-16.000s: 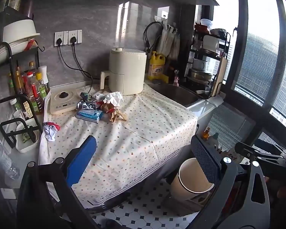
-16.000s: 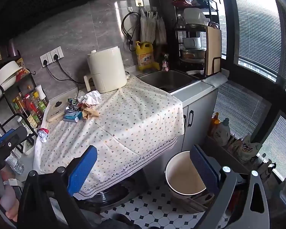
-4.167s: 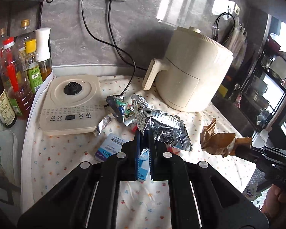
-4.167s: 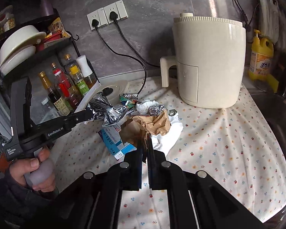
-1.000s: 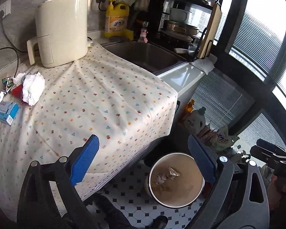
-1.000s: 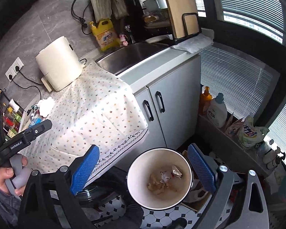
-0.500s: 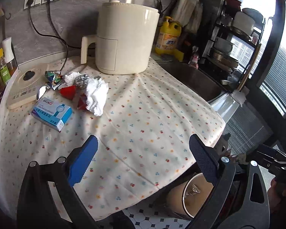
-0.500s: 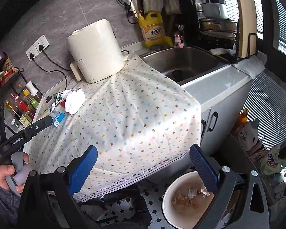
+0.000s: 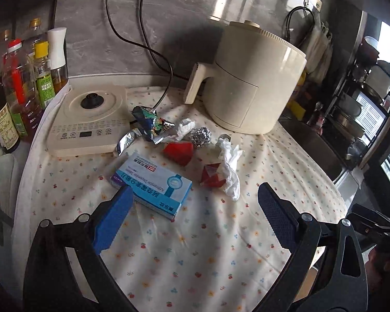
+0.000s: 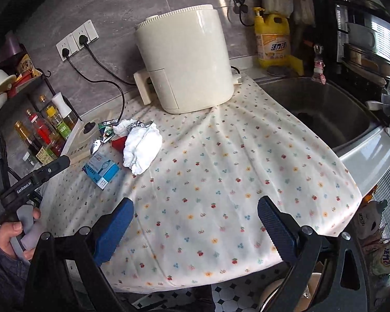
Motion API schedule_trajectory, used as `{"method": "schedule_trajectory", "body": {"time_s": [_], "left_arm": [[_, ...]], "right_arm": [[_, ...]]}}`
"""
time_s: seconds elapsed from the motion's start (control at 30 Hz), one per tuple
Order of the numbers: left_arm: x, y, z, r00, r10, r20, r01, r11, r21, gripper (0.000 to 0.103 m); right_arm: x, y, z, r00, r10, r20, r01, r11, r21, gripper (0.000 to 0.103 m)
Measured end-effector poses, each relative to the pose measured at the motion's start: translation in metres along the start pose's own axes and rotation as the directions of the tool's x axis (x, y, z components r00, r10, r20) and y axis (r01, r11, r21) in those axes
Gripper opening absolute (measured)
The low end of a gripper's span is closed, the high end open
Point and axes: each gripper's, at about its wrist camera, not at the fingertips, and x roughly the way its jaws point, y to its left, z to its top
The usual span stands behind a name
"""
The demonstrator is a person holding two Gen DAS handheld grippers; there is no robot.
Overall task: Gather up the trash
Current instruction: 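Grasp the dark wrapper with left tool while right tool grasps white tissue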
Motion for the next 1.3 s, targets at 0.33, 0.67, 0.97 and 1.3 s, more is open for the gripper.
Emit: {"method": "schedule_trajectory", "body": {"time_s": [0.33,0.67,0.97,1.3], "left_arm": [[0.023,0.049,0.034,1.000,0.000,0.025,0.001,0.999,-0.040,0.084],[0.070,0.075,0.066,0.999,-0.050,-0.020,0.049,0.998,-0.051,0.048],[0.125,0.079,0.083,0.992,-0.084,-0.096,0.080,0.996,-0.048,0.043],[0.161,0.084,0.084,0.984,-0.094,-0.154,0.082,0.993,-0.080,0.010]], "right_arm": [[0.057,0.054,0.038,0.997,0.072,-0.042,-0.075,0.995,-0.073,0.084],[0.112,0.092,0.064,0.989,0.106,-0.104,-0.116,0.989,-0.096,0.073],[0.152,0.103,0.080,0.983,0.096,-0.157,-0.110,0.991,-0.081,0.068],[0.186,0.107,0.081,0.965,0.102,-0.240,-0.121,0.990,-0.065,0.049]]}}
